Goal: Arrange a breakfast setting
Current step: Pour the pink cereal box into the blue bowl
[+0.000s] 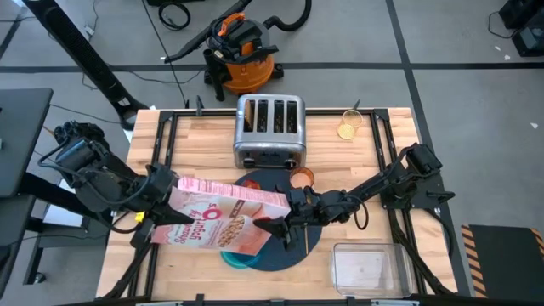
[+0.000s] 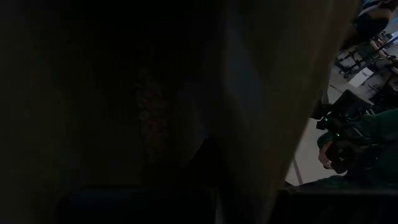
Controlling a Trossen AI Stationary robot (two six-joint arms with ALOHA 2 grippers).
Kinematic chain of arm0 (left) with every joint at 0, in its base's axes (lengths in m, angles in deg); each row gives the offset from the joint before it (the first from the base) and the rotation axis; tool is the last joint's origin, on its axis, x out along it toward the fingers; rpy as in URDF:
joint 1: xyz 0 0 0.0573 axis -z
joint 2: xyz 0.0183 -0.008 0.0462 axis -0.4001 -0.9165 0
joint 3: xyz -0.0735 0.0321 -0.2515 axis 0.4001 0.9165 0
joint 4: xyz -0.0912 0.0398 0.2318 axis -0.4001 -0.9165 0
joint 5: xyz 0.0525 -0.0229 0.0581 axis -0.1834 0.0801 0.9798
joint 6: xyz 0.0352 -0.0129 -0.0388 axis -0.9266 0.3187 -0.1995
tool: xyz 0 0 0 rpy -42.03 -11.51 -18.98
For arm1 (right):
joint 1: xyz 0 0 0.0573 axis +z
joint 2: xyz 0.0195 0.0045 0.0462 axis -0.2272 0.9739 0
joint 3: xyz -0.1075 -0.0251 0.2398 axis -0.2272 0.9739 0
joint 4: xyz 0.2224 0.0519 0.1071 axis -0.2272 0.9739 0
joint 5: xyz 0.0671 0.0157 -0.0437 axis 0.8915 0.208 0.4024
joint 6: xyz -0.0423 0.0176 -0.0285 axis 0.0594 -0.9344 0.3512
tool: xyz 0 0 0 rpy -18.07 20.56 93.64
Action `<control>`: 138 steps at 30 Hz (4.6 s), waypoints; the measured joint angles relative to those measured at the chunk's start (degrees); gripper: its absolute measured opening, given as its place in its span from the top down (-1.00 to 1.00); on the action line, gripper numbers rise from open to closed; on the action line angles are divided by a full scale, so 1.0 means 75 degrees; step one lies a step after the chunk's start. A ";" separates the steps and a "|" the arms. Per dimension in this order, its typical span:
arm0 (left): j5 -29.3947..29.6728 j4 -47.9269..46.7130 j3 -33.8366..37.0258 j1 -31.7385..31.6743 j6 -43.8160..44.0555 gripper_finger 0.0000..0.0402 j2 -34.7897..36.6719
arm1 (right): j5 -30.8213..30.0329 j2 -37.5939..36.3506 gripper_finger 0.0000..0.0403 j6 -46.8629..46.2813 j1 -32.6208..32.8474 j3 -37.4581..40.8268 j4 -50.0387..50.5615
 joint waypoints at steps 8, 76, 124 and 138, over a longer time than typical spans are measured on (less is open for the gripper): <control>0.0002 -0.0022 0.0000 0.0000 0.0024 0.93 -0.0002 | 0.0002 0.0000 0.08 0.0000 0.0002 0.0000 -0.0001; 0.1767 -0.0118 0.0003 -0.4145 -0.1868 0.18 -0.0981 | 0.2509 -1.1776 0.10 -0.2368 -0.0152 0.6802 0.4977; 0.2331 -0.1141 0.0003 -0.3474 -0.0376 0.18 -0.2361 | 0.1148 -0.9517 0.10 -0.2742 -0.0152 0.4477 1.0368; 0.2328 -0.2050 0.0002 -0.3415 -0.0396 0.18 -0.2358 | 0.0804 -0.8968 0.12 -0.3946 -0.0152 0.4223 1.0579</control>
